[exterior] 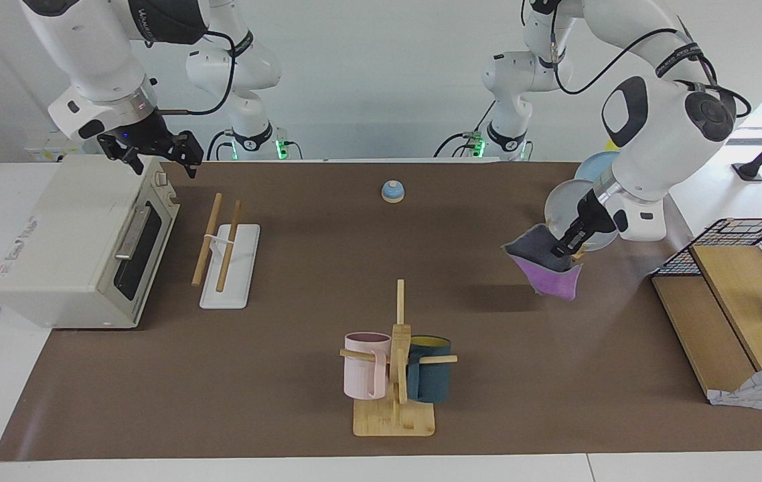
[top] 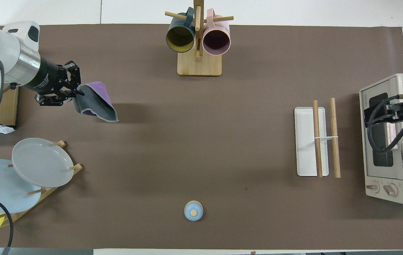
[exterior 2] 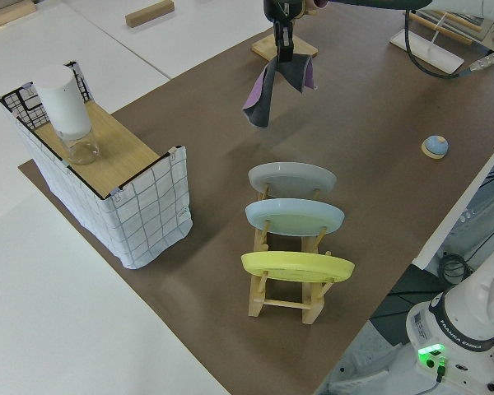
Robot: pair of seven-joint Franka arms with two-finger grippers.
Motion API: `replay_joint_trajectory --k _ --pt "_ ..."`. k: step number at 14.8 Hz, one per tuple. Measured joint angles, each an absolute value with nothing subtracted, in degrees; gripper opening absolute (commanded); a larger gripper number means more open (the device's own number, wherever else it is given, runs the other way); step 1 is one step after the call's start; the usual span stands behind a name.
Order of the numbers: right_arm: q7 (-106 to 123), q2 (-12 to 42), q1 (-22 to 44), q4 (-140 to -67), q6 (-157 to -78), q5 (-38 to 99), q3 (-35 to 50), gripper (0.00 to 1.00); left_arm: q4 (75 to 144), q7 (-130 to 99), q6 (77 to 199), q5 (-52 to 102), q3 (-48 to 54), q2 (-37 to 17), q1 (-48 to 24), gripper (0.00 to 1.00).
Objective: Fold towel and hang on rack
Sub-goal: 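Grasp the folded towel with the left gripper and lift it, then carry the towel toward center while the right gripper reaches toward it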
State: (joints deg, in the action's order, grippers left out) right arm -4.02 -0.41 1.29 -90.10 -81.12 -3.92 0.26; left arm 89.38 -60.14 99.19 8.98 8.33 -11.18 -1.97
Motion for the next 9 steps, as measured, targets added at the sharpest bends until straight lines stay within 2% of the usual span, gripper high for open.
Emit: replay_joint_trajectory --k 4,9 --pt "-4.0 -0.4 2.7 -90.6 -80.7 -3.3 0.4 1.00 89.3 -76.9 98.9 11.0 9.1 -8.0 -2.0 0.00" --pt "-8.9 -0.5 2.7 -90.9 -80.8 7.2 0.3 1.00 89.1 -95.9 98.6 12.9 12.0 -6.4 -2.0 0.00"
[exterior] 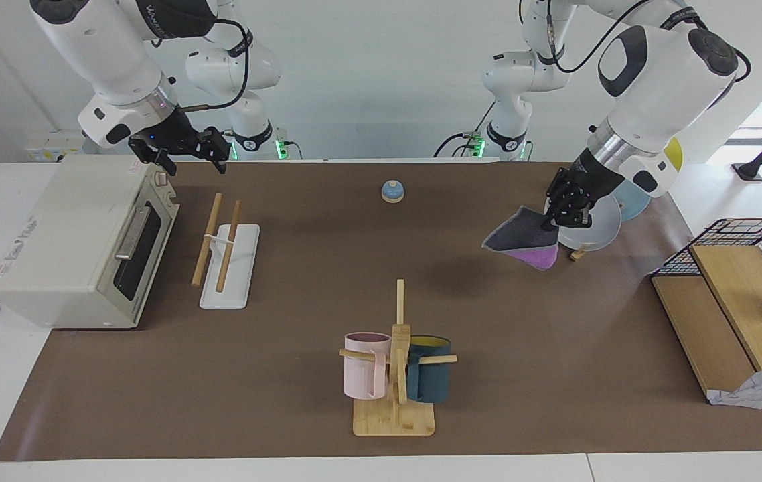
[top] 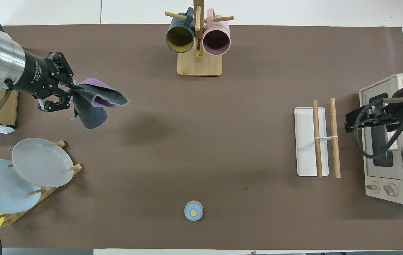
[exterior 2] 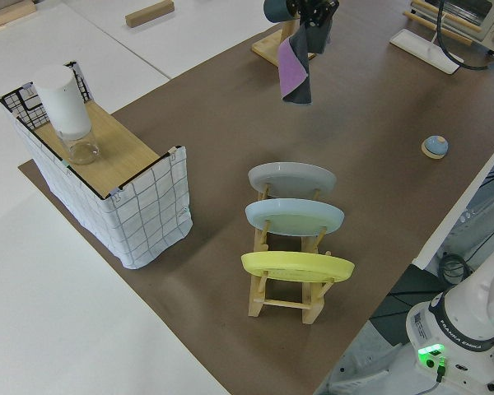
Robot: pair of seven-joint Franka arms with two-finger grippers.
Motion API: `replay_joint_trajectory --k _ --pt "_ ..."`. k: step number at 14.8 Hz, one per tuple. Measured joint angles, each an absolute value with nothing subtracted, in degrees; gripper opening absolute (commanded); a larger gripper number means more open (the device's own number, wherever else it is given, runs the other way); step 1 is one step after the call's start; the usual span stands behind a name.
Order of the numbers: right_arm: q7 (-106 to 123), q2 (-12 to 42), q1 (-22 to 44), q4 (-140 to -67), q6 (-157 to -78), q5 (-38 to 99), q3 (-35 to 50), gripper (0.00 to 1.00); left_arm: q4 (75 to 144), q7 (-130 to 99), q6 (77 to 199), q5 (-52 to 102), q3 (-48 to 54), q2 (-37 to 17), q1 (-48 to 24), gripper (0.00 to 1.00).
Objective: Fold towel and hang on rack
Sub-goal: 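Carry the towel toward center while the right gripper reaches toward it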
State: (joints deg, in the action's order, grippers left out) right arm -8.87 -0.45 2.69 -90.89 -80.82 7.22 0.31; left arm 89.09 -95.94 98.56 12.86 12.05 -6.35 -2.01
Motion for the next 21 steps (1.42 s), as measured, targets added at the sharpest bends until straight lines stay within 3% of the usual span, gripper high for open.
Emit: replay_joint_trajectory --k 5,10,17,21 --pt "-24.1 -0.9 6.3 -93.4 -87.7 15.9 0.5 1.00 89.0 -108.0 98.3 14.0 19.2 -5.5 -2.4 0.00" --pt "-39.2 -1.9 7.8 -96.7 -94.6 23.5 0.5 1.00 89.0 -117.2 101.5 17.0 20.3 -5.3 -3.8 0.00" --pt "-64.4 -3.9 17.4 -105.5 -121.9 39.5 0.7 1.00 90.5 -125.2 110.0 21.1 20.5 -5.3 -9.1 0.00" --pt "-67.9 -3.2 20.2 -106.5 -126.4 42.2 0.8 1.00 91.2 -128.6 113.3 21.6 20.5 -5.3 -11.1 0.00"
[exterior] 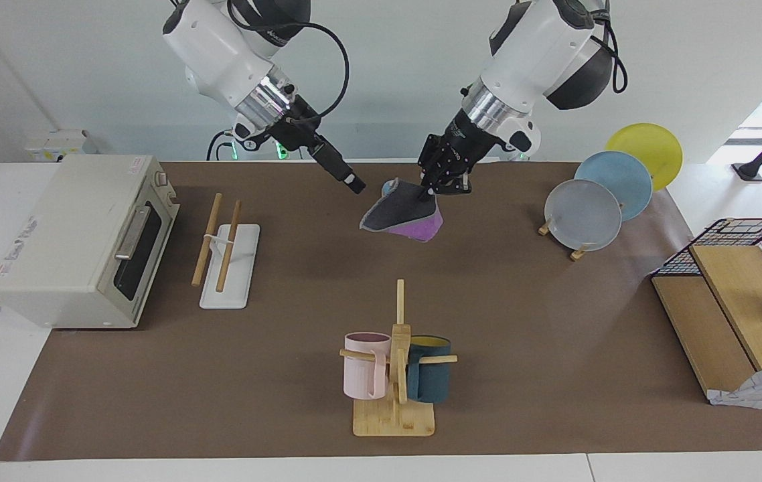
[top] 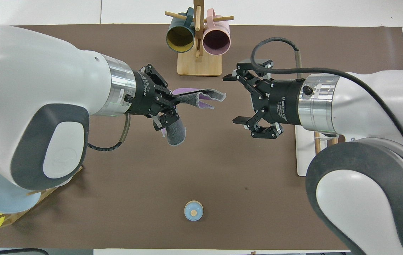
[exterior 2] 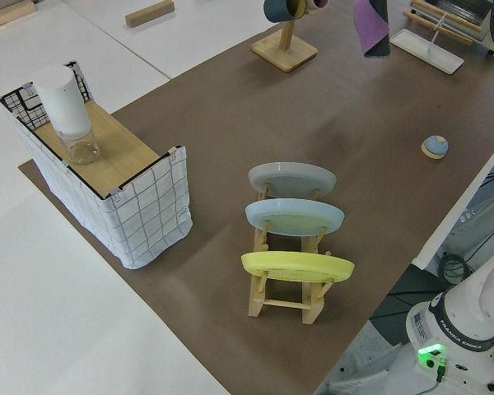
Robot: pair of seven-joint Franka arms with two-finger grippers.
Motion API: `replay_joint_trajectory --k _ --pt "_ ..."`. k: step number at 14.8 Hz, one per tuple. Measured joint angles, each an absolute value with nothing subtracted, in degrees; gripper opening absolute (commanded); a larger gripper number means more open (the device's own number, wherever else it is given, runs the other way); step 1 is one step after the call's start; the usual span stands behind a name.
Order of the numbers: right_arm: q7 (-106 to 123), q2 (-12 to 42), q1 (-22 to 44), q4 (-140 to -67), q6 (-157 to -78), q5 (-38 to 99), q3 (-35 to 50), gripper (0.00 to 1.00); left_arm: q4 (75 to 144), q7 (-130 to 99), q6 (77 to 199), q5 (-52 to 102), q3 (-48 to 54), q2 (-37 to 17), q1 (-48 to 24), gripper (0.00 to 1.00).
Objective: Fold towel and hang on rack
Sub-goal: 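Carry the towel toward center while the right gripper reaches toward it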
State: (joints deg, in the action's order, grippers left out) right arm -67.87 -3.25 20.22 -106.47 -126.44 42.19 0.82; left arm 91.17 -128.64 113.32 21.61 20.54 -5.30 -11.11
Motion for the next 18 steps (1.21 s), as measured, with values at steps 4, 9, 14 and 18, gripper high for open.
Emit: replay_joint_trajectory --k 4,9,14,18 --pt "-68.0 -0.3 21.4 -106.8 -126.8 45.3 0.9 1.00 91.9 -129.4 114.6 22.0 20.5 -5.2 -11.8 0.00" --pt "-68.1 2.3 23.3 -106.8 -131.4 48.4 1.0 0.89 92.0 -130.5 115.2 22.1 20.5 -5.2 -11.8 0.00" --pt "-68.1 2.4 24.1 -106.7 -131.8 48.4 1.0 0.00 92.0 -130.9 115.3 22.1 20.6 -5.1 -11.9 0.00" --pt "-68.1 2.4 24.1 -106.7 -131.8 48.4 1.0 0.00 92.2 -131.1 115.3 22.1 20.6 -5.1 -12.0 0.00"
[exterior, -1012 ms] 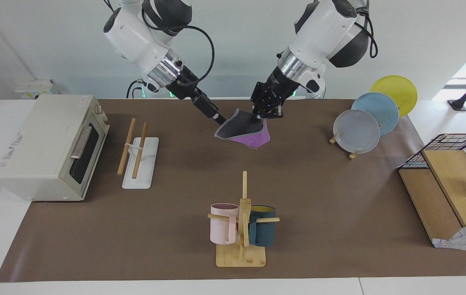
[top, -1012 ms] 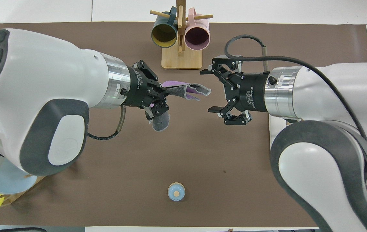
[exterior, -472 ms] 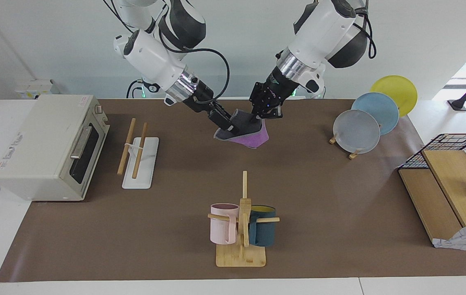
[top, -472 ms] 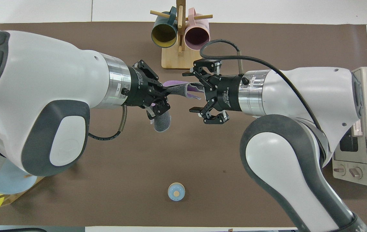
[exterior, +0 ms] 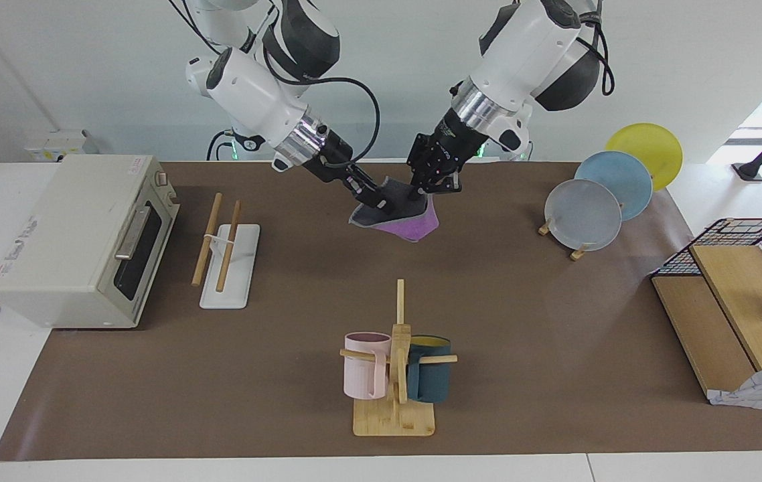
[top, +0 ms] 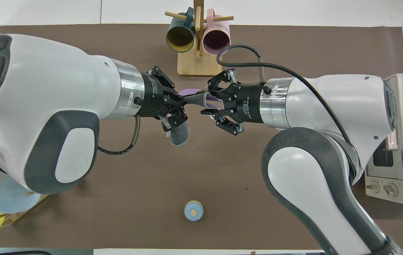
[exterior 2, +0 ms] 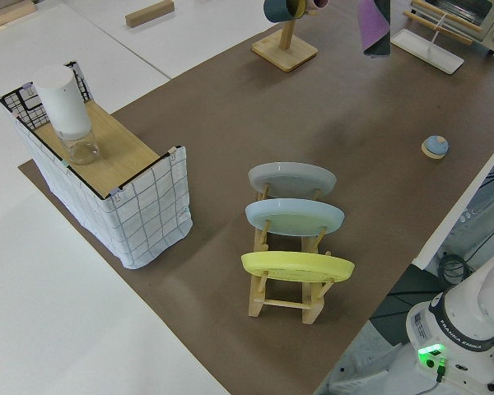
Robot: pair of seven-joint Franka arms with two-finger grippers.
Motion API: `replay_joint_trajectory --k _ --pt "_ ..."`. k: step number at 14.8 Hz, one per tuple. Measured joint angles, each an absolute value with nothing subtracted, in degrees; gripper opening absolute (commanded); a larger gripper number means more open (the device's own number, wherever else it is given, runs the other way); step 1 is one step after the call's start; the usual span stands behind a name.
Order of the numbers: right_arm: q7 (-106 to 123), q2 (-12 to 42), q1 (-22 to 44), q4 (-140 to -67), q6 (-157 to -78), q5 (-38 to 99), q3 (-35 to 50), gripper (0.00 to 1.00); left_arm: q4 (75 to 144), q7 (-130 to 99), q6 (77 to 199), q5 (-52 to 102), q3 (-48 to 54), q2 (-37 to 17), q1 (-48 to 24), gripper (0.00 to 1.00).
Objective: Fold towel and hang on rack
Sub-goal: 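Carry the towel toward center while the right gripper reaches toward it, then grasp the towel with the right gripper while the left gripper releases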
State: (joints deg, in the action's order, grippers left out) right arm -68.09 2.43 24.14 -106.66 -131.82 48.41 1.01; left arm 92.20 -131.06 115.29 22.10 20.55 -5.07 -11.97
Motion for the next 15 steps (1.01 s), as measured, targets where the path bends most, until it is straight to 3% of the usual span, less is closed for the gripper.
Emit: replay_joint_trajectory --k 2,3,4,15 --pt "-68.1 2.4 24.2 -106.7 -131.8 48.4 1.0 0.00 92.5 -131.1 115.3 22.1 20.6 -4.9 -12.1 0.00" --pt "-68.1 2.4 24.2 -106.7 -131.8 48.4 1.0 0.00 92.8 -131.1 115.3 22.1 20.6 -4.8 -12.3 0.16" --pt "-68.1 2.4 24.2 -106.7 -131.8 48.4 1.0 0.00 93.0 -131.1 115.3 22.1 20.6 -4.7 -12.5 0.99" --pt "-62.9 2.4 23.2 -106.7 -129.8 48.3 0.8 0.00 99.1 -118.4 114.5 22.1 19.7 -1.6 -11.1 1.00"
